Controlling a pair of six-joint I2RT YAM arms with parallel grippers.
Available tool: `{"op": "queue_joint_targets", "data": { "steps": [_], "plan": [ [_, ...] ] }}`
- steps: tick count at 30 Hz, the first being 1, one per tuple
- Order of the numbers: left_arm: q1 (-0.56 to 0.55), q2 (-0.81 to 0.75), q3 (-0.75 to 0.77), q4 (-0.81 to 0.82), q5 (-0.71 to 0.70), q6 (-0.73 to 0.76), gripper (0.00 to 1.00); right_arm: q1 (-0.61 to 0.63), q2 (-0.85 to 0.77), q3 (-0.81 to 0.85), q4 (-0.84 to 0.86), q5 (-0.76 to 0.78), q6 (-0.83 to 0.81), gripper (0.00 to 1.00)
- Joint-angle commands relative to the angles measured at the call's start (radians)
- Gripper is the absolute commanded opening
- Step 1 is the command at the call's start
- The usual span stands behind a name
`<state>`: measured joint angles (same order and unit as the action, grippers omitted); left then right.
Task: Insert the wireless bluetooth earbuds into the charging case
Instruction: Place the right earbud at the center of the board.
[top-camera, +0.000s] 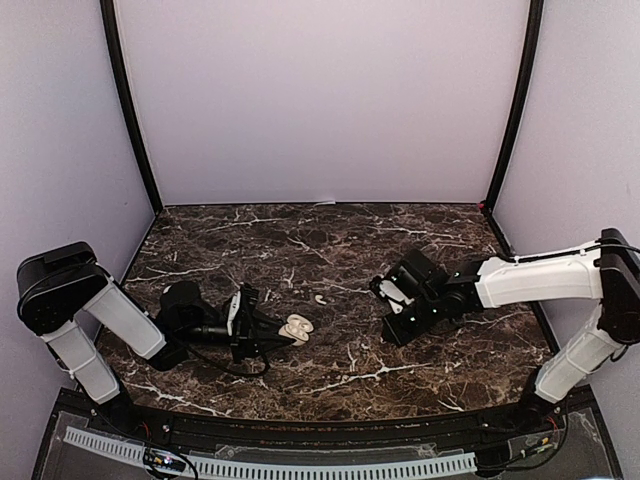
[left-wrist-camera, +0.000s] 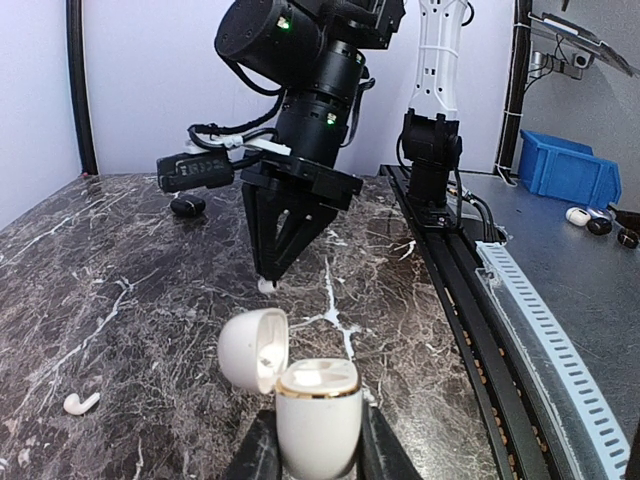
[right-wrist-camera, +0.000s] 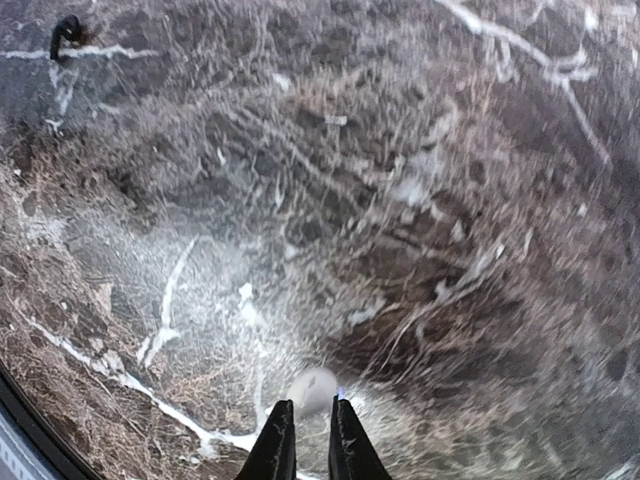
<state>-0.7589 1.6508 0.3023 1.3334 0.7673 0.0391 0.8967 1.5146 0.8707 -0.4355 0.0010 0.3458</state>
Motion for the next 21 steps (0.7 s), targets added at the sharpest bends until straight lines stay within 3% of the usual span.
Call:
{"op": "queue_joint_targets", "data": {
  "steps": [1, 7, 13, 21],
  "plan": [
    [0.004, -0.018, 0.0, 0.009, 0.004, -0.011, 0.09, 0.055, 0.014, -0.028, 0.004, 0.095, 0.15, 0.12],
    [0.005, -0.018, 0.001, 0.006, 0.003, -0.011, 0.09, 0.137, 0.097, 0.009, -0.029, 0.161, 0.227, 0.14],
    [0.006, -0.015, 0.003, 0.006, 0.007, -0.016, 0.09, 0.175, 0.119, 0.033, -0.003, 0.145, 0.24, 0.31],
    [0.005, -0.013, 0.003, 0.006, 0.006, -0.015, 0.09, 0.175, 0.034, -0.001, -0.011, 0.118, 0.209, 0.29]
  ]
}}
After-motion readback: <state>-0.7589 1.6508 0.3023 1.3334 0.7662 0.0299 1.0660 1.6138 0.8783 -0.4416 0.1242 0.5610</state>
